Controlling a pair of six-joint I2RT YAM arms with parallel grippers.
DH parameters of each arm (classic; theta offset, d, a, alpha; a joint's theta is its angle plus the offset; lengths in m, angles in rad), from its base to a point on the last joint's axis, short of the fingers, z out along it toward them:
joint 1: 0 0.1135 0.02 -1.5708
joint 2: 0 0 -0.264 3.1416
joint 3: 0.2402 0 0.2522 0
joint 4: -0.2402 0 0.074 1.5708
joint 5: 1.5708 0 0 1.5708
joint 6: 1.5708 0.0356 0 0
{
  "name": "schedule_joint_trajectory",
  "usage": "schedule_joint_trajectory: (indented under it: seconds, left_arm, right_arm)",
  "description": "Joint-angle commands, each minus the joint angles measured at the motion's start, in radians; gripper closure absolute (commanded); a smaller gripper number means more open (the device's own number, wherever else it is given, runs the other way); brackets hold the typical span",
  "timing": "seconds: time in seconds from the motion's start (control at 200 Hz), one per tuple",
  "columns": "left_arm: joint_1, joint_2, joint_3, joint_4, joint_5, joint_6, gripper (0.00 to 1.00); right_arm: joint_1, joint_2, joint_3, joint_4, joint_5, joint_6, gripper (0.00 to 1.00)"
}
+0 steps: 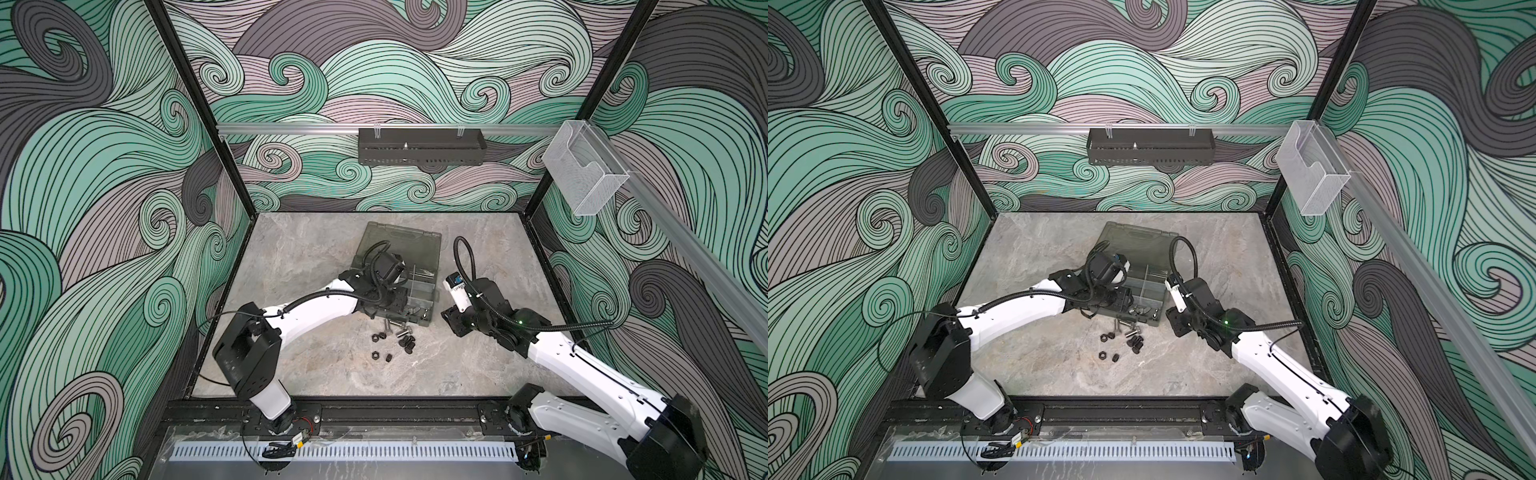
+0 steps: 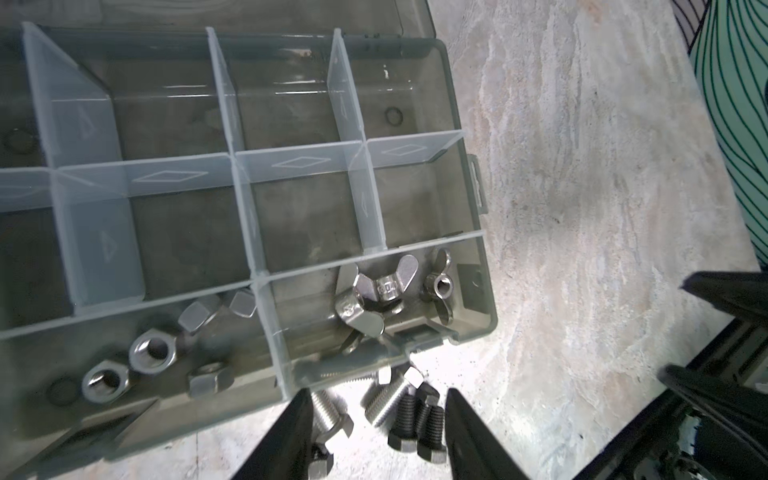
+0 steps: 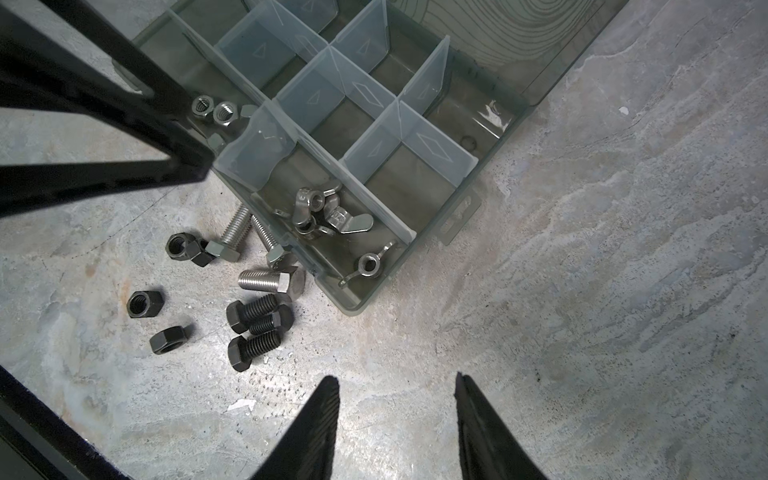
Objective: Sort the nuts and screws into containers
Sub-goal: 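Draw the left gripper back toward the robot while the right gripper moves to the pile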
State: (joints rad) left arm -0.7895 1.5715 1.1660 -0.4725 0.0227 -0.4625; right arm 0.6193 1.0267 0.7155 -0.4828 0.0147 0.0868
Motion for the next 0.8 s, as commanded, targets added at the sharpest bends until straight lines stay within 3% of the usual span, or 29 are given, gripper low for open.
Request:
schedule_joint_trajectory:
  seconds: [0.0, 0.345, 0.796]
  left_arm:
    - [0.025, -0.086, -0.050, 0.006, -0.048, -0.030, 0.45]
    - [0.050, -0.341, -0.257, 0.006, -0.128, -0.078, 0.42]
    - [0.055, -0.535, -0.435, -0.051, -0.180, -0.153, 0.41]
  right_arm:
    - [-0.005, 0.015, -0.018, 0.004, -0.031, 0.027, 0.54]
    - [0.014, 0.076, -0.030, 0.034, -0.086, 0.076, 0.56]
    - [0.225, 0.223, -0.043, 0.106, -0.038, 0.173, 0.55]
